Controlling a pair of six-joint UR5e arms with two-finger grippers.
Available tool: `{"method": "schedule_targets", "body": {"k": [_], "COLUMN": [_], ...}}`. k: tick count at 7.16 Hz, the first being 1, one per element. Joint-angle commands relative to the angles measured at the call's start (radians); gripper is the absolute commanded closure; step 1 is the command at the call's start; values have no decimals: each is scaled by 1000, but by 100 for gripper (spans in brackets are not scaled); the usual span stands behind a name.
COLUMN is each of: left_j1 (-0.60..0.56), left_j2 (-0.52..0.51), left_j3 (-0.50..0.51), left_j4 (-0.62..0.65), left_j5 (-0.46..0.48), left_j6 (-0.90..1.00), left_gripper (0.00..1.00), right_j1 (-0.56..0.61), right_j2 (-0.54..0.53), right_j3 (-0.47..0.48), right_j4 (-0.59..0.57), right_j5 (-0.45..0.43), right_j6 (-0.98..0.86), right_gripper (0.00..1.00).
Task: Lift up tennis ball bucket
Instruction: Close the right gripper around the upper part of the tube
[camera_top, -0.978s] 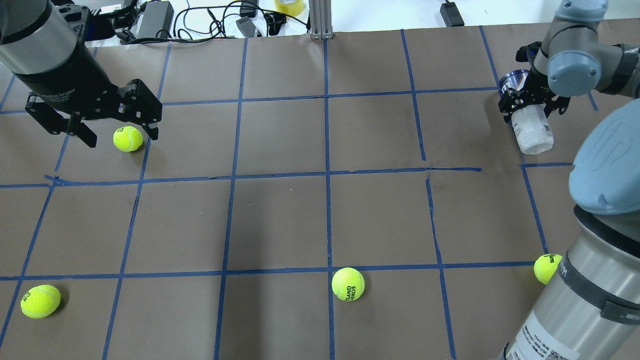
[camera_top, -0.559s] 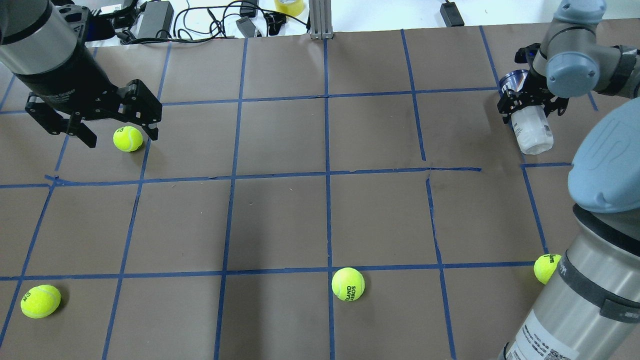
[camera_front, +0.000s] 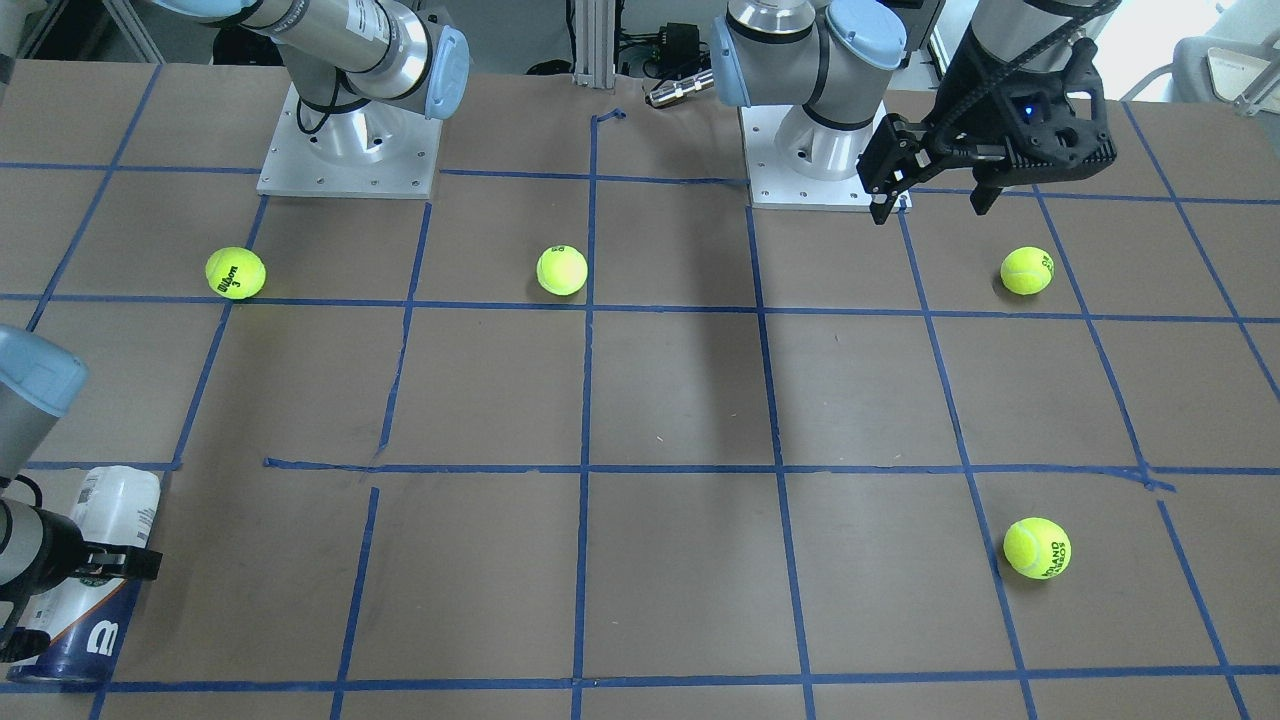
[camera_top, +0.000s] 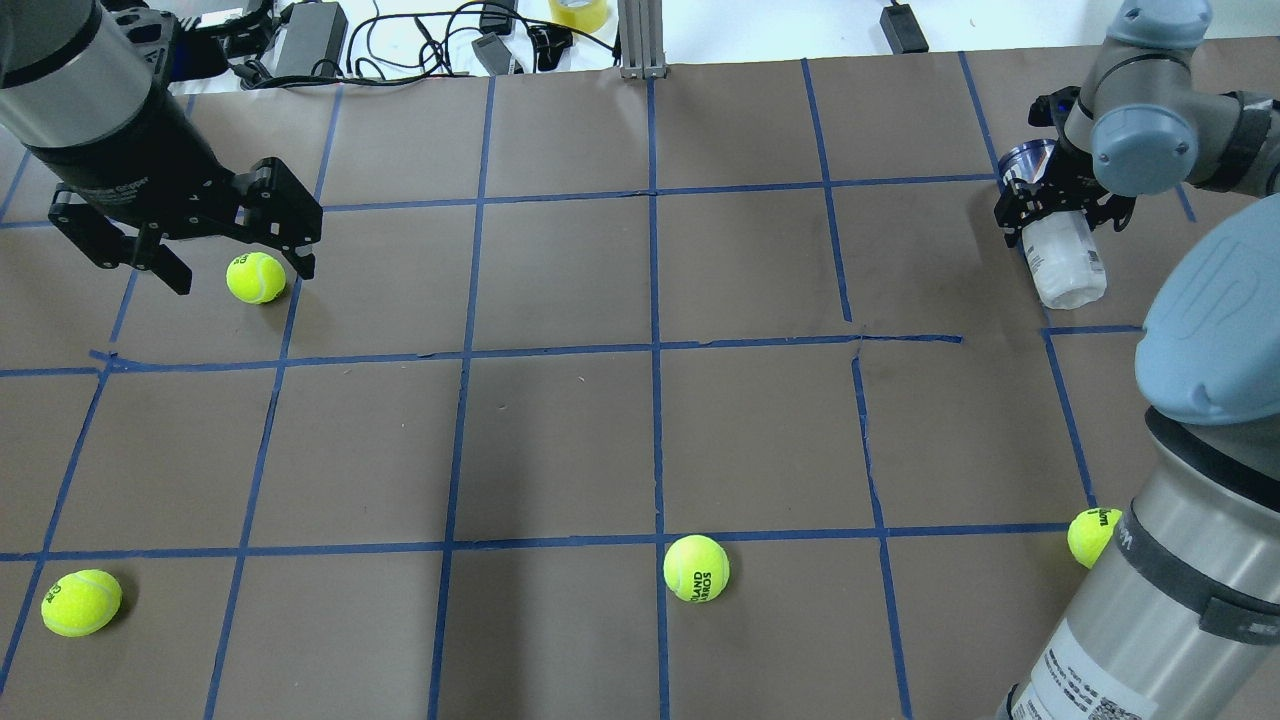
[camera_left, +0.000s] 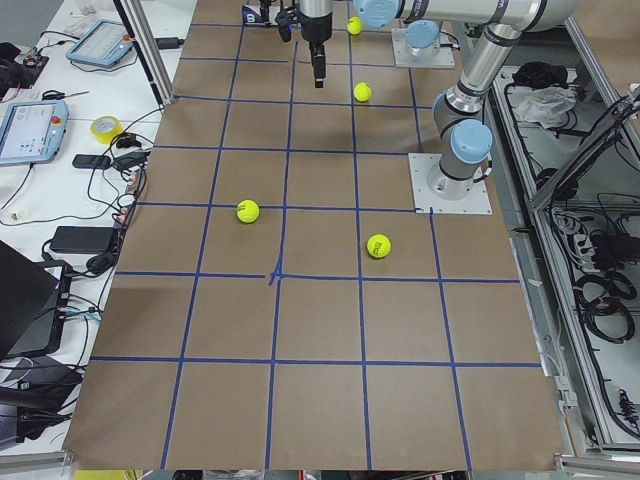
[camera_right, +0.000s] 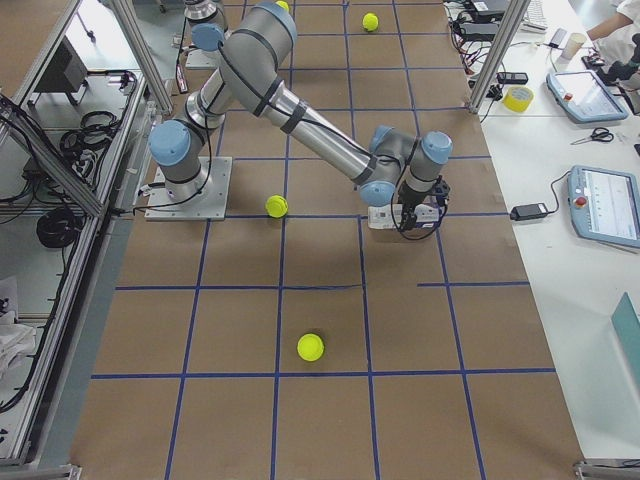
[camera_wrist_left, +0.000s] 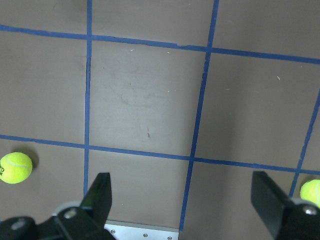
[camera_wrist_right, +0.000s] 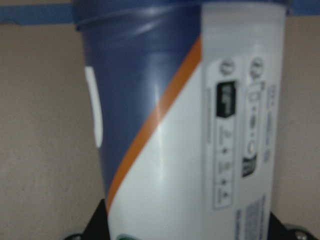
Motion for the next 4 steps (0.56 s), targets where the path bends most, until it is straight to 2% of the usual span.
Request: {"method": "schedule_targets", "body": {"k": [1,4], "left_j1": [3,9], "left_j2": [0,3], "left_j3": [0,0], "left_j4": [1,-4], "left_j5": [0,0], "left_j6": [1,1], "left_gripper": [0,0], "right_j1": [0,0], "right_j2": [7,1], "right_j3": [0,-11], "right_j4": [-5,3], "right_j5": [8,9], "right_j6": [-1,-1], "right_gripper": [15,18]}}
